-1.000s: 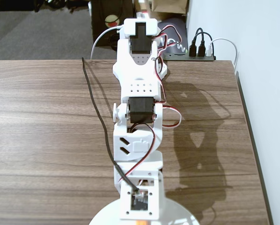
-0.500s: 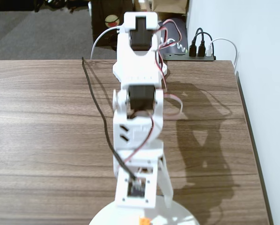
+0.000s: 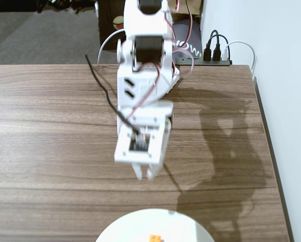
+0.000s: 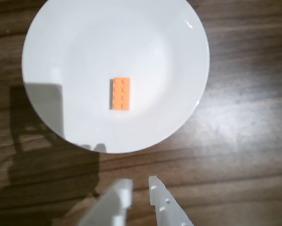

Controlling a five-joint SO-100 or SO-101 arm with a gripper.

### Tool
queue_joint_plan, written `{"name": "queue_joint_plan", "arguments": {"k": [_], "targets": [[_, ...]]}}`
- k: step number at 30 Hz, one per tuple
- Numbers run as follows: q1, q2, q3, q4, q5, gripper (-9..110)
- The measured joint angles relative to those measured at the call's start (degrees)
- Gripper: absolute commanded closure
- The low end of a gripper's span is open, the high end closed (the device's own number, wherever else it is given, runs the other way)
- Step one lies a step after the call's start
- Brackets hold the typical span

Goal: Grasp a lego block and put it on the plate.

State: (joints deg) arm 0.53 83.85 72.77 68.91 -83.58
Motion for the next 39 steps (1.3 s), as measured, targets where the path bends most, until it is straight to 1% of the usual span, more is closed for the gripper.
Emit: {"name": "queue_joint_plan", "arguments": {"k": [5,9,17,26,30,39], "targets": [[0.4,11.3,10.0,0.4,1.5,101],[0.4,21.3,18.2,0.5,5.4,101],[0.4,44.2,30.7,4.5,24.1,101],[-0.4,68.0,38.4,13.9,44.6,101],[0.1,75.4,42.9,14.2,53.0,101],[0.2,92.4,61.7,12.7,68.5,101]]}}
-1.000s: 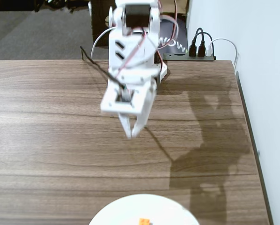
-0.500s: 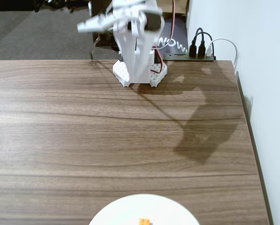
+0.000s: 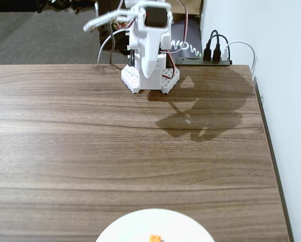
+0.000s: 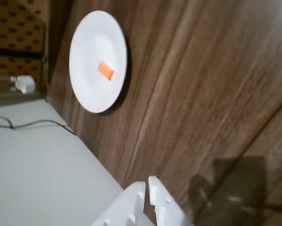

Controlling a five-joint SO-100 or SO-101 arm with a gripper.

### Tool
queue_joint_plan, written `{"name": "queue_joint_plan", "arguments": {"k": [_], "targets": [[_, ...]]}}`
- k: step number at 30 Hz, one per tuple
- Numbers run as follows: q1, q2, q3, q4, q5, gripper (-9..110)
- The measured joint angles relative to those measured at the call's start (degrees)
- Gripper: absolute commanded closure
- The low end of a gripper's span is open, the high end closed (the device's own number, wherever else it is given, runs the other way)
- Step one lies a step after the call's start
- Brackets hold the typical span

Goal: Grasp a lego block and put it on the plate.

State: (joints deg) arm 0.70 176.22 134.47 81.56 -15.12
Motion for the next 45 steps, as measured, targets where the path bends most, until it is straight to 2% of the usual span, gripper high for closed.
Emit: {"name": "queue_joint_plan", "arguments": {"k": [4,10,29,45], "targets": [[0.5,5.9,6.2,-0.9,4.7,101],[0.5,11.5,15.0,-2.4,6.4,101],[1.1,12.3,32.3,-8.2,11.2,101],[1.2,12.6,33.0,-8.3,11.5,101]]}}
